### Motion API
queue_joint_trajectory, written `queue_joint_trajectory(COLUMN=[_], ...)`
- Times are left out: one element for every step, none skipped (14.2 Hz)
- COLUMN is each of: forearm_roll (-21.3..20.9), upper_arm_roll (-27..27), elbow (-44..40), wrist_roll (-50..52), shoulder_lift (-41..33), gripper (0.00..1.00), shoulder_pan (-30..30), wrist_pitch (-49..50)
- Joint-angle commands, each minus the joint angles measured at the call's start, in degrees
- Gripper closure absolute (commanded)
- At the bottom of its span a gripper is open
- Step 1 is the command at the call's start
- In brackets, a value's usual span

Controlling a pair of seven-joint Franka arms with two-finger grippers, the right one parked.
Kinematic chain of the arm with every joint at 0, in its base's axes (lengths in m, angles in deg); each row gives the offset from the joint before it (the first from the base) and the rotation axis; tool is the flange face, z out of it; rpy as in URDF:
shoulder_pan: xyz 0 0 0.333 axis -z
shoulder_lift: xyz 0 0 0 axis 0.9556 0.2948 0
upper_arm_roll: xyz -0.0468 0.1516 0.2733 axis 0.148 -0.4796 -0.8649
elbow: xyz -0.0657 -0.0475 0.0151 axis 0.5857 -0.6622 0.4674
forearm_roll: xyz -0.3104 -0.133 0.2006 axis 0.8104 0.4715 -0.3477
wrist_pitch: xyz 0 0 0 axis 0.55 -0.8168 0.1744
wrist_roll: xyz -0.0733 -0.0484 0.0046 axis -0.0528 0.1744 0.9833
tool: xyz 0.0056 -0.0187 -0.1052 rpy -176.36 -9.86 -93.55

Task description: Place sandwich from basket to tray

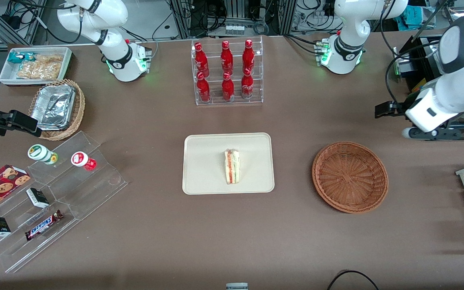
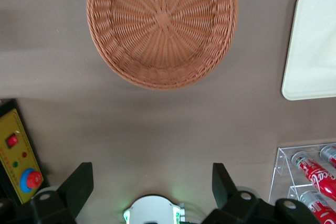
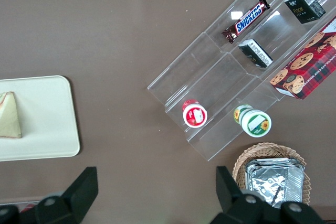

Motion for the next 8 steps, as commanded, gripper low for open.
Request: queue_joint_trajectory(forearm_roll=[-3.57,-5.07,-5.34,-5.26,-5.08,-5.08,-5.08,-5.08], upper_arm_roll=[1.21,1.21,1.21,1.12,1.03,1.03,1.03,1.03], elbow=[-4.06,-5.12,-6.09,-6.79,-6.97,-7.06,-7.24,-7.67], wrist_roll=[-0.88,-0.36,-0.10,-0.09,-0.09,-0.09,-0.09,-0.09], shoulder_lift=[0.03,-0.06,-0.06,-0.06,-0.06,-0.06,-0.06,0.03], gripper=[0.00,0.00,0.00,0.00,0.00,0.00,0.00,0.00], shoulder_pan=[-1.03,-1.03,-1.03,-1.03,-1.03,-1.29,-1.29,-1.29], wrist_pitch=[1.32,1.32,1.32,1.32,0.89,0.62,0.53,0.44])
